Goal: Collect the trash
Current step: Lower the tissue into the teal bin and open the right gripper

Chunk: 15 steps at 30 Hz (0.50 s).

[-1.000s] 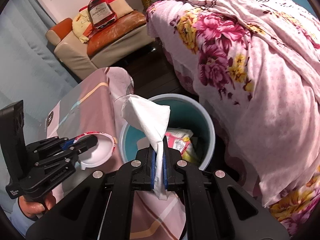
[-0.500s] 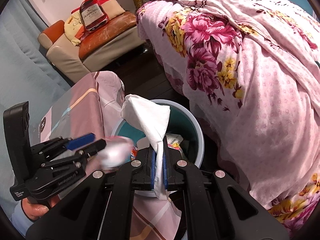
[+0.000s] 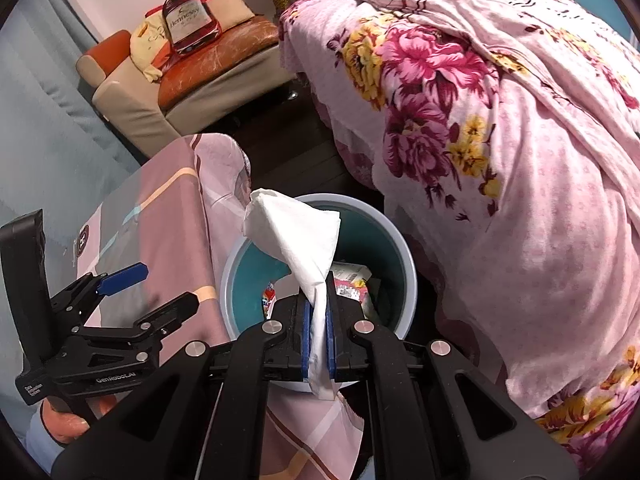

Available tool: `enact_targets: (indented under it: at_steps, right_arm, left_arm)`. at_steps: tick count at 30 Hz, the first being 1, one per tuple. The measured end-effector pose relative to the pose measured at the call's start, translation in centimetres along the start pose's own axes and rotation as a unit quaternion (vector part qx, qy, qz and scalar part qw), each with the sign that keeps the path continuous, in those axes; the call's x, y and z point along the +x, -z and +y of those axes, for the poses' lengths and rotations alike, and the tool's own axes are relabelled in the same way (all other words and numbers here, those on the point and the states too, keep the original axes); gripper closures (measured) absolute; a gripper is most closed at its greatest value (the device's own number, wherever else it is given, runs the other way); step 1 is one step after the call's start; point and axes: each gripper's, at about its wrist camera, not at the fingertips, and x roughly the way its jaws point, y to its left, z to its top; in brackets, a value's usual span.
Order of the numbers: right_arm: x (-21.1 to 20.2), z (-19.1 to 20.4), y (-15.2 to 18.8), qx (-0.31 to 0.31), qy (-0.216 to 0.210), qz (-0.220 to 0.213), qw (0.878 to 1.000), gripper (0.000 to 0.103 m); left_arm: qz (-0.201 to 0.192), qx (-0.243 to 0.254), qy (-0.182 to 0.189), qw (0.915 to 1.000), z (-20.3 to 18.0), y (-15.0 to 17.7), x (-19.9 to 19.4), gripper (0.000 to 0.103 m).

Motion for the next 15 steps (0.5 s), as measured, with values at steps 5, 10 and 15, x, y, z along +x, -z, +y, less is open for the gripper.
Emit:
enact_targets:
  at_steps: [5, 10, 15]
  right_arm:
    - [0.6, 1.1, -0.1, -0.009, 0.002, 0.008, 1.000, 0.097]
    - [1.6, 2.3, -0.4, -0.019, 0.004, 0.017, 1.000, 0.096]
    - [2.7, 3.3, -0.7, -0.026, 0.007, 0.025, 0.999, 0.096]
  left_arm:
    - [-0.006, -0.014, -0.010, 0.9998, 1.5, 0.7, -0.8, 0.008]
    - [-0.008, -0.025, -0.016, 0.9995, 2.9, 1.1, -1.0, 0.008]
    - [-0.007, -0.036, -0.015, 0.9992, 4.1, 1.3, -1.0, 0.008]
